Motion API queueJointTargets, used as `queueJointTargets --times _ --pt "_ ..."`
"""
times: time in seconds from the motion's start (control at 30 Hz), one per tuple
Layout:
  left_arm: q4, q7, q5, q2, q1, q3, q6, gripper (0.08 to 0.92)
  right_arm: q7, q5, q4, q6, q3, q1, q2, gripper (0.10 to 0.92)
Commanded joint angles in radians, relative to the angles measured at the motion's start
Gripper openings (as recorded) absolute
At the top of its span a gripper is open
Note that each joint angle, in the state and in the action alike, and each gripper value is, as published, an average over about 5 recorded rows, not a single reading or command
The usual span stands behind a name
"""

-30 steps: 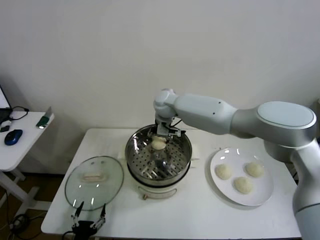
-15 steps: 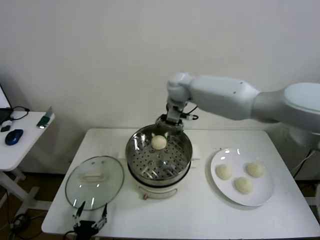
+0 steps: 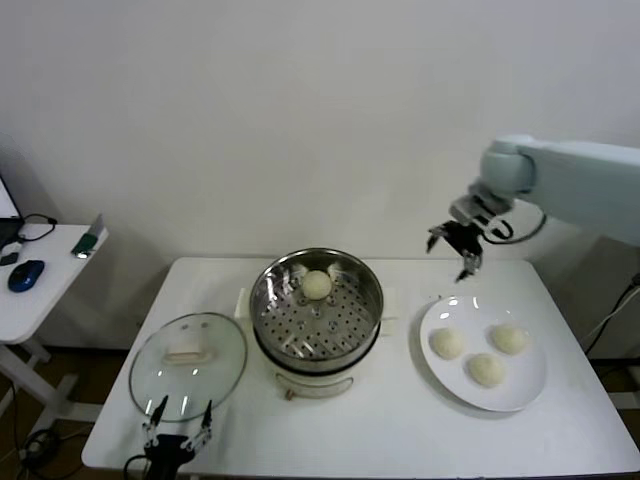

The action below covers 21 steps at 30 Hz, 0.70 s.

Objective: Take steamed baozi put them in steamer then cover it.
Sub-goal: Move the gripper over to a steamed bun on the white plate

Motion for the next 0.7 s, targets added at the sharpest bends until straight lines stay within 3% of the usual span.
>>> queueJointTargets --times 0.03,0.7 --pt "0.0 -0.001 0.001 -0.001 0.002 -0.004 -0.002 0.823 0.138 0.072 0.102 -0.27 0.007 -0.166 -0.185 0.823" --pt "0.026 -0.003 0.015 -0.012 0.003 -0.018 -0.017 0.823 0.198 -0.088 -0.09 -0.317 0.35 -0.568 -0.043 0.823"
